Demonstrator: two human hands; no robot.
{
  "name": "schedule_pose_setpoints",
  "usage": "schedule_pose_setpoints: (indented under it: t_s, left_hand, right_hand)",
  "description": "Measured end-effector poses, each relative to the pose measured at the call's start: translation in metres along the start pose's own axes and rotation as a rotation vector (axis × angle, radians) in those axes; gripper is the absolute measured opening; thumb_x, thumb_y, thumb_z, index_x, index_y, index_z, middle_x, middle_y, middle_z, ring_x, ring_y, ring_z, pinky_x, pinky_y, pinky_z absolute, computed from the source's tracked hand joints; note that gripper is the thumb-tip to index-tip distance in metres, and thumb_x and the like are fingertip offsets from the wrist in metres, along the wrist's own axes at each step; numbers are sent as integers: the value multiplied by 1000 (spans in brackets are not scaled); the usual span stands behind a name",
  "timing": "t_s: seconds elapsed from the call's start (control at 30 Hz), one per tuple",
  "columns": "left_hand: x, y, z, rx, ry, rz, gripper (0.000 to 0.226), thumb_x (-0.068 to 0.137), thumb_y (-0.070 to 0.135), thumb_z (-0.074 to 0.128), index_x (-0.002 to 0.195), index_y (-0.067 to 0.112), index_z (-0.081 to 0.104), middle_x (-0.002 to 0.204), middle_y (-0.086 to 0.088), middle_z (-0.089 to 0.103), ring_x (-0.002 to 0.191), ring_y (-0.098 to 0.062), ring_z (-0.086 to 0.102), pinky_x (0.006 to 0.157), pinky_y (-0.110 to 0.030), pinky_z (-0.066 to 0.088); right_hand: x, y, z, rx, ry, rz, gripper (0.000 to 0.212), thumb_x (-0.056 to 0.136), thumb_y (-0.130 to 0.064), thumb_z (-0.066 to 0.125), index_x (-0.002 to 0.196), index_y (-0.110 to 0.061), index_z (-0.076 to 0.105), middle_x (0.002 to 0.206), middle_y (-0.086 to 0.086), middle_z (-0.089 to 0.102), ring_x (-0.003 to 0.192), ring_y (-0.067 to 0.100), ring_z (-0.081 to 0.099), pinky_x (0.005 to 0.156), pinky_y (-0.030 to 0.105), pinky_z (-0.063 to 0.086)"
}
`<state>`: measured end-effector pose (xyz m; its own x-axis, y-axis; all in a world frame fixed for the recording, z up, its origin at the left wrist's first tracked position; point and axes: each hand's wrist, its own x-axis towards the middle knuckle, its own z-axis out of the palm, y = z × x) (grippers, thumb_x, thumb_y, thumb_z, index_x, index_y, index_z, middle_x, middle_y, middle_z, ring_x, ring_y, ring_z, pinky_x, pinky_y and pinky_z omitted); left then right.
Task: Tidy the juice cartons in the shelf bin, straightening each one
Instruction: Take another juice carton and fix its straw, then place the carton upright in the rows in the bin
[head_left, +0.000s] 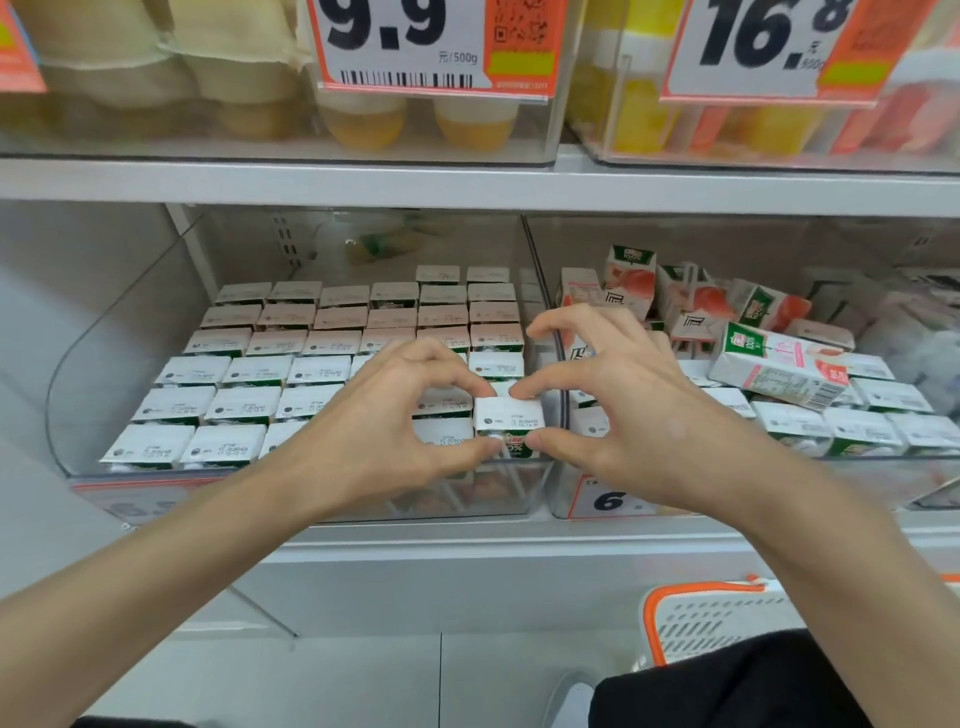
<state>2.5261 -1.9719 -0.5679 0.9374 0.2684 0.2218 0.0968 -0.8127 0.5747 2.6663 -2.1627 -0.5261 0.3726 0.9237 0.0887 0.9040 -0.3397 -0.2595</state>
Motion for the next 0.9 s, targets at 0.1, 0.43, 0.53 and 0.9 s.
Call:
schedule_pose_setpoints:
  t_s: [0.1, 0.43, 0.53, 0.9]
  left_hand:
    - [0, -3, -5, 24, -31, 16, 52, 74, 81, 64, 113, 48, 72, 113, 28, 57, 121, 1, 50, 102, -26, 44]
    - [9, -6, -16, -49, -17, -20, 24, 94, 43, 73, 116, 36, 77, 104, 17, 71, 102, -1, 64, 81, -14, 45]
    - [18, -6, -12, 31, -14, -33, 28, 88, 43, 80, 116, 38, 76, 101, 16, 68, 95, -3, 61, 77, -11, 39]
    - [43, 3, -12, 191, -176, -103, 32, 90, 49, 76, 116, 31, 78, 92, 15, 67, 80, -4, 59, 69, -23, 43]
  right_hand:
    - [0, -2, 0, -27, -6, 6, 36, 94, -48, 73, 130, -41, 70, 157, -16, 32, 149, 10, 14, 116, 34, 15]
    - [2, -9, -6, -104, -67, 9, 32, 100, -54, 61, 127, -43, 73, 163, -15, 26, 154, 14, 3, 119, 41, 11]
    - [3, -13, -5, -116, -88, 19, 27, 104, -51, 57, 120, -44, 77, 166, -15, 23, 155, 15, 3, 122, 43, 10]
    - [5, -17, 0, -192, -10, 41, 39, 100, -51, 63, 139, -51, 62, 166, -15, 27, 152, 20, 13, 116, 43, 17]
